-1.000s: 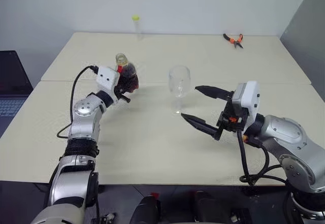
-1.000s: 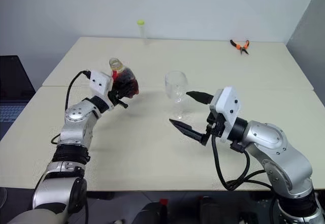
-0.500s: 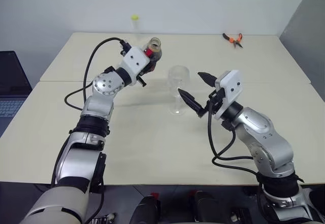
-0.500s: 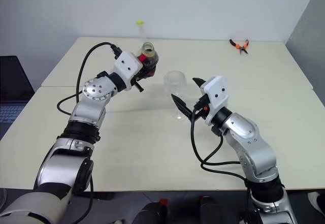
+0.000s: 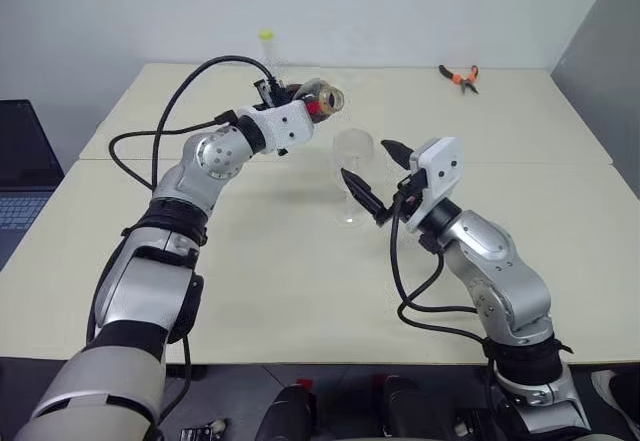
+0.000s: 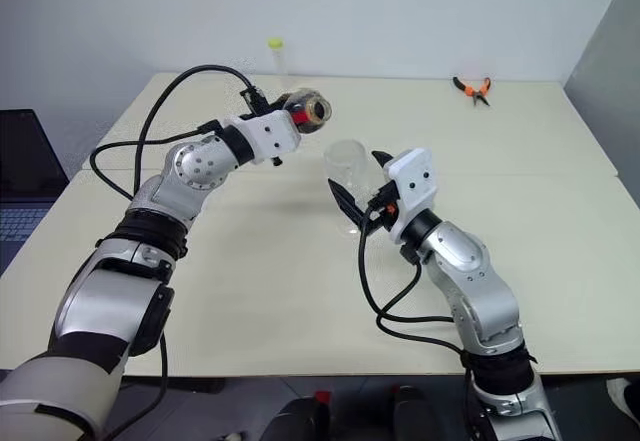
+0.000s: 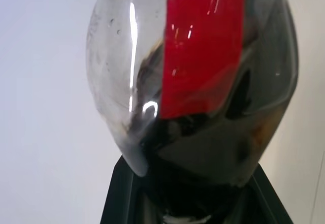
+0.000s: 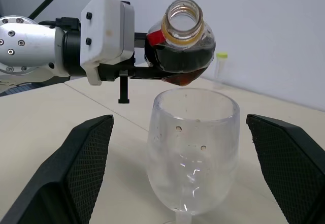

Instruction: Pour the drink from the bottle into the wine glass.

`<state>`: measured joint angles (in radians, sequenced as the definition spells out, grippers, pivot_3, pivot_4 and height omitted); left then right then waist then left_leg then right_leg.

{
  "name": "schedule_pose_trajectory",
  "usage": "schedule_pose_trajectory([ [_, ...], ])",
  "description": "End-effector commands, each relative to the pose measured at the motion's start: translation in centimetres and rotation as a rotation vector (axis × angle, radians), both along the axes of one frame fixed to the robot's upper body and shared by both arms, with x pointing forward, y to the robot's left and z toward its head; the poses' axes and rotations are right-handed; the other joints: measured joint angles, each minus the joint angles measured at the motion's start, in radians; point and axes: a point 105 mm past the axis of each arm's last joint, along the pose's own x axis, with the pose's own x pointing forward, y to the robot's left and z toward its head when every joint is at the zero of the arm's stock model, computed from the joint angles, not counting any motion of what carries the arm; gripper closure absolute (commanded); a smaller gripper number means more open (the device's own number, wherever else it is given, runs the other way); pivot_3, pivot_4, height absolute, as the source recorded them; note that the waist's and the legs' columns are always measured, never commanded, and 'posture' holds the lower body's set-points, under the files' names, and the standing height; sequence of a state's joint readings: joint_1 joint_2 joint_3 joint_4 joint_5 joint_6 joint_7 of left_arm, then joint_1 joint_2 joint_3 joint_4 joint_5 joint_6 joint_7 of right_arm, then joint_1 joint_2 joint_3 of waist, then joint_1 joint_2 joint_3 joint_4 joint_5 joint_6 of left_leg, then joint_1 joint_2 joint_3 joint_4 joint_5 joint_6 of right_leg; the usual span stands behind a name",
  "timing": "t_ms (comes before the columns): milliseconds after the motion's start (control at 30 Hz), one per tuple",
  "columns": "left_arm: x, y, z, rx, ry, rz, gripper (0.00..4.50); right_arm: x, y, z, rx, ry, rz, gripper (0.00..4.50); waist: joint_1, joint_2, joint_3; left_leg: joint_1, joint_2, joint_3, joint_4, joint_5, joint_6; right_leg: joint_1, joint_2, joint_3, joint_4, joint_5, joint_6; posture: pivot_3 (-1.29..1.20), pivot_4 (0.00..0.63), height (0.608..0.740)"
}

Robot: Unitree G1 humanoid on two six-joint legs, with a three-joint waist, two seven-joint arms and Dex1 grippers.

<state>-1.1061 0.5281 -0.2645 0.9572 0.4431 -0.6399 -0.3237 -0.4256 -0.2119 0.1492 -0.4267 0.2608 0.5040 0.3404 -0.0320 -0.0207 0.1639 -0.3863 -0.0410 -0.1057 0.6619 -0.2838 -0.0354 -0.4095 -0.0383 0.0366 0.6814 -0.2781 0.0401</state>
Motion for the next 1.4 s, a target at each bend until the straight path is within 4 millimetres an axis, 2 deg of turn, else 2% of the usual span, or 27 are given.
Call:
schedule_pose_trajectory([
  [33,-0.3,-0.5,2.9,0.044,-0.135,-0.022,3.76,-0.4,0.5,1.3,0.018,-0.058,0.006,0.00,0.000,0.000,0.000,0.000,0.000,0.000,0.000,0.000,0.000,0.000,0.000,0.000,0.000,0.000,0.000,0.00,0.150,0.740],
  [333,0.0,-0.6,2.9,0.148,-0.202,-0.003,3.76,-0.2,1.0,1.3,0.021,-0.054,-0.007,0.00,-0.001,0.000,0.000,-0.001,-0.001,0.000,0.000,0.000,0.000,-0.001,0.000,0.000,0.000,0.000,0.000,0.00,0.150,0.740],
  [500,0.1,-1.0,3.6,0.186,-0.262,0.001,3.76,-0.2,1.2,1.3,0.019,-0.050,-0.009,0.00,-0.001,0.000,0.000,-0.002,-0.001,0.000,0.000,0.000,0.000,-0.002,0.000,-0.001,0.001,0.000,0.000,0.00,0.150,0.740],
  [700,0.1,-1.0,4.4,0.217,-0.312,0.009,3.76,-0.1,1.3,1.2,0.011,-0.044,-0.014,0.00,-0.002,0.000,0.000,-0.011,-0.001,0.000,0.003,0.000,0.000,-0.011,0.000,0.000,0.005,0.000,0.000,0.00,0.150,0.740],
  [1400,0.0,-0.5,5.2,0.249,-0.369,0.027,3.81,-0.2,1.7,1.1,0.007,-0.031,-0.004,0.00,-0.003,0.000,0.000,-0.012,-0.002,0.001,0.003,0.001,0.000,-0.014,0.000,0.000,0.008,0.000,0.000,0.00,0.150,0.740],
])
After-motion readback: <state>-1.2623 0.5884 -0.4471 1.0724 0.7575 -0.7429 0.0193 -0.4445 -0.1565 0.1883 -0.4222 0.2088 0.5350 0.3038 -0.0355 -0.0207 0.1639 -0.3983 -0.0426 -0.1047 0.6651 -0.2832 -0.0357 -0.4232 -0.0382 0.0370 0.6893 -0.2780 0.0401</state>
